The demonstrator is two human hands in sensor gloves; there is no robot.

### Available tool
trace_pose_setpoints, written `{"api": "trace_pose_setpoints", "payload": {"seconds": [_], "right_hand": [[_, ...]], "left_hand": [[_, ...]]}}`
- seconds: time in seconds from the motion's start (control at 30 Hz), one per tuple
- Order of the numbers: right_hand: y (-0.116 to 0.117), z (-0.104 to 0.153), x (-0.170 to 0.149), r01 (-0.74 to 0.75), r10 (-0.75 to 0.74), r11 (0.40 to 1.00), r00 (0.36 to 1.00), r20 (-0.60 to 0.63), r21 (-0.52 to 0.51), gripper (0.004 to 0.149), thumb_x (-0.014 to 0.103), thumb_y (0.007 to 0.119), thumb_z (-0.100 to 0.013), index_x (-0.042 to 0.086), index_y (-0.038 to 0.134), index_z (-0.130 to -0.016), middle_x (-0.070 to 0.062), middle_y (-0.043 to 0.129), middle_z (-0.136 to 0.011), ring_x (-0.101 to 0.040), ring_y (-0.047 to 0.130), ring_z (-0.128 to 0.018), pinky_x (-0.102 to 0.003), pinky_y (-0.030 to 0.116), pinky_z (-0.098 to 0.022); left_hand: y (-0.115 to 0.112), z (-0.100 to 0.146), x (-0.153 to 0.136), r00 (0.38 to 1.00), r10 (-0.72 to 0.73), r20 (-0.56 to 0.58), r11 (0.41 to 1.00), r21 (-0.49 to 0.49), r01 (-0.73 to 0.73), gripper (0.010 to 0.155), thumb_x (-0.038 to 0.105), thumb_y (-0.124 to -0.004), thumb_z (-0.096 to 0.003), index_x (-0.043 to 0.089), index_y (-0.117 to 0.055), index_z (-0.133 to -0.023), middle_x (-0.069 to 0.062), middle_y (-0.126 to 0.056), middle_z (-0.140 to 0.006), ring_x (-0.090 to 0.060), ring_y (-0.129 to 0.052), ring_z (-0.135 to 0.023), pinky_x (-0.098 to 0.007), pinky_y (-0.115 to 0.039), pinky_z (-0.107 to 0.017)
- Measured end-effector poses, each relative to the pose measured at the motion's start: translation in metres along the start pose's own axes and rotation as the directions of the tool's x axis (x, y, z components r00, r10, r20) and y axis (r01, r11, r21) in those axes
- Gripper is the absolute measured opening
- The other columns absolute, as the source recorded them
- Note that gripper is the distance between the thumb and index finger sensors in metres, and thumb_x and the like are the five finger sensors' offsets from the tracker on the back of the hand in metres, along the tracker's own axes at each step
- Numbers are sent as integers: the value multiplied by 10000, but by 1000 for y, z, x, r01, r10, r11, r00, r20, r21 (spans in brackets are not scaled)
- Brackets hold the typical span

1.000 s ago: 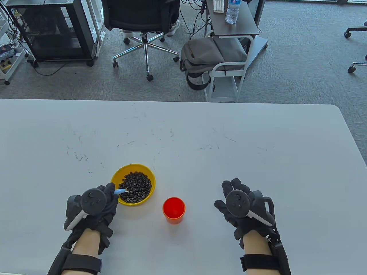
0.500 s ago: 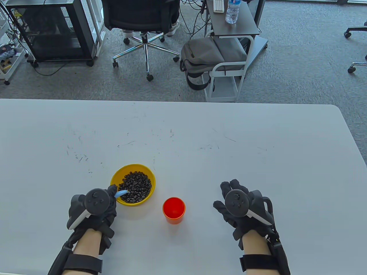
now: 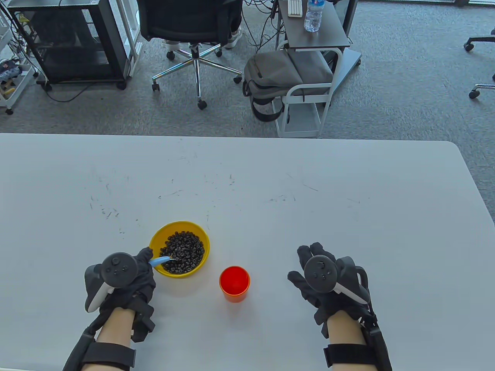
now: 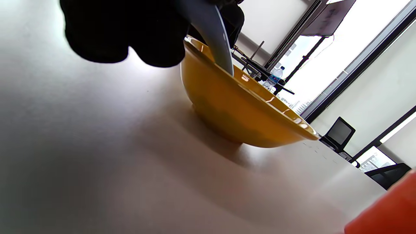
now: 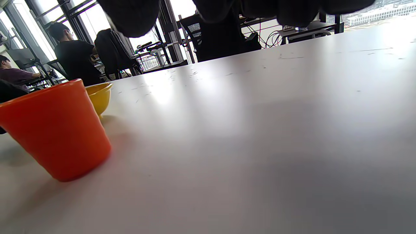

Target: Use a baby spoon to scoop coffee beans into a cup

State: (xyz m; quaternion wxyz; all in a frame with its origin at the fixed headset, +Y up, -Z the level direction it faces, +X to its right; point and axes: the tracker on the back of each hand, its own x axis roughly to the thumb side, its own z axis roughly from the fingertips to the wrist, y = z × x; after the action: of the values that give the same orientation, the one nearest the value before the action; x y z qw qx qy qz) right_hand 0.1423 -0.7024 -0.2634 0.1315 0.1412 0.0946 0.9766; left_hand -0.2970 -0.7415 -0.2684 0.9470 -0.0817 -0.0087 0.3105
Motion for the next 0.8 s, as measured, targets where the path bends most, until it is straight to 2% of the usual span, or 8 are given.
{"api": "trace_pose_setpoints", "payload": {"seconds": [0.3, 0.6, 0.8], "right_hand": [[0, 0, -1, 11, -11, 1000, 1000, -3, 4, 736, 524, 624, -608, 17, 421, -1100, -380, 396, -1098, -633, 535, -896, -719, 538, -629], [0, 0, -2, 17, -17, 1000, 1000, -7, 14, 735, 523, 623, -609, 15, 421, -1100, -378, 396, -1099, -633, 536, -896, -718, 538, -630], [0, 0, -2, 21, -21, 1000, 1000, -9, 19, 735, 523, 623, -608, 16, 421, -1100, -379, 394, -1098, -637, 535, -893, -717, 537, -630]], "left_hand": [[3, 0, -9, 974, 221, -42, 975, 28, -220, 545, 133, -567, -605, -91, -457, -1090, -397, -569, -978, -394, -861, -720, -568, -792, -558], [5, 1, -17, 876, 478, -67, 878, 55, -476, 531, 133, -576, -603, -79, -503, -1085, -386, -592, -972, -369, -878, -716, -544, -813, -562], [3, 1, -1, 831, 555, 15, 831, -31, -555, 525, 138, -578, -608, -62, -515, -1088, -371, -598, -981, -363, -882, -724, -539, -814, -572]]}}
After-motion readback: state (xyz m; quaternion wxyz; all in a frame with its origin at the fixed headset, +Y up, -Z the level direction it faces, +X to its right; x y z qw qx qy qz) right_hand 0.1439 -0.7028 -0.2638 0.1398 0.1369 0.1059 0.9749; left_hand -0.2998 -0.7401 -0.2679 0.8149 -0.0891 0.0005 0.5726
